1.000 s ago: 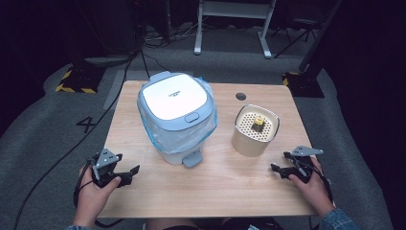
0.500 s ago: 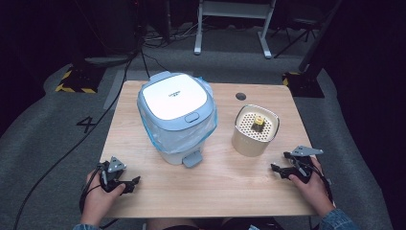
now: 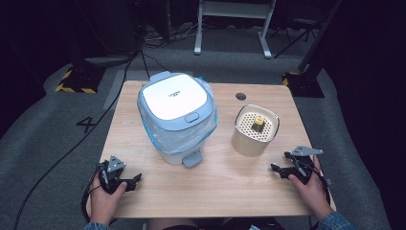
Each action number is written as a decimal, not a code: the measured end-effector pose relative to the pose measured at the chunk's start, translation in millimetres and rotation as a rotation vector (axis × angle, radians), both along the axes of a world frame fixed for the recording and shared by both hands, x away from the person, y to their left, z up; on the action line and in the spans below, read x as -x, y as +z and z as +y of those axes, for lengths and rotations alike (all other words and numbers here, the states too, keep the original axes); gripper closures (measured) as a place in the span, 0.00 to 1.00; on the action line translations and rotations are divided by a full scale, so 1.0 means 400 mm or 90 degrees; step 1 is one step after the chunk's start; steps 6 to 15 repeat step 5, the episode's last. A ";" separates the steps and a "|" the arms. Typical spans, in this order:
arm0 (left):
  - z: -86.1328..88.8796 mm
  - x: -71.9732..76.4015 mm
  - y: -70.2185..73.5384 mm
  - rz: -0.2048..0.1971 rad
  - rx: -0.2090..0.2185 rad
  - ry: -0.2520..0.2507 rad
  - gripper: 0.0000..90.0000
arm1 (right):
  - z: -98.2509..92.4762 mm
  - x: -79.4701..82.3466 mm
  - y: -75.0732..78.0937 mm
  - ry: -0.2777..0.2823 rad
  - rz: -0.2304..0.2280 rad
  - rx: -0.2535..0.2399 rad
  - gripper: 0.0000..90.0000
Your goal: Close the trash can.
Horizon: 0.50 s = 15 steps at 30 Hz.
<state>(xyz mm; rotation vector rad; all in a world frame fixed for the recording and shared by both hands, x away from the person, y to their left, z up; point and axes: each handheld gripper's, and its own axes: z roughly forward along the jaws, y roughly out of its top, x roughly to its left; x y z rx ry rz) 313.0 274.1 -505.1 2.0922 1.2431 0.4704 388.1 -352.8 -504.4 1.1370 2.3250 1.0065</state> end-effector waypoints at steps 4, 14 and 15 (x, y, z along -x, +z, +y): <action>-0.001 0.001 0.000 -0.001 0.000 0.005 0.16 | 0.005 0.002 -0.001 -0.041 0.007 0.006 0.07; -0.002 0.003 0.000 -0.001 -0.001 0.009 0.16 | 0.006 0.003 -0.001 -0.046 0.007 0.006 0.07; -0.002 0.003 0.000 -0.001 -0.001 0.009 0.16 | 0.006 0.003 -0.001 -0.046 0.007 0.006 0.07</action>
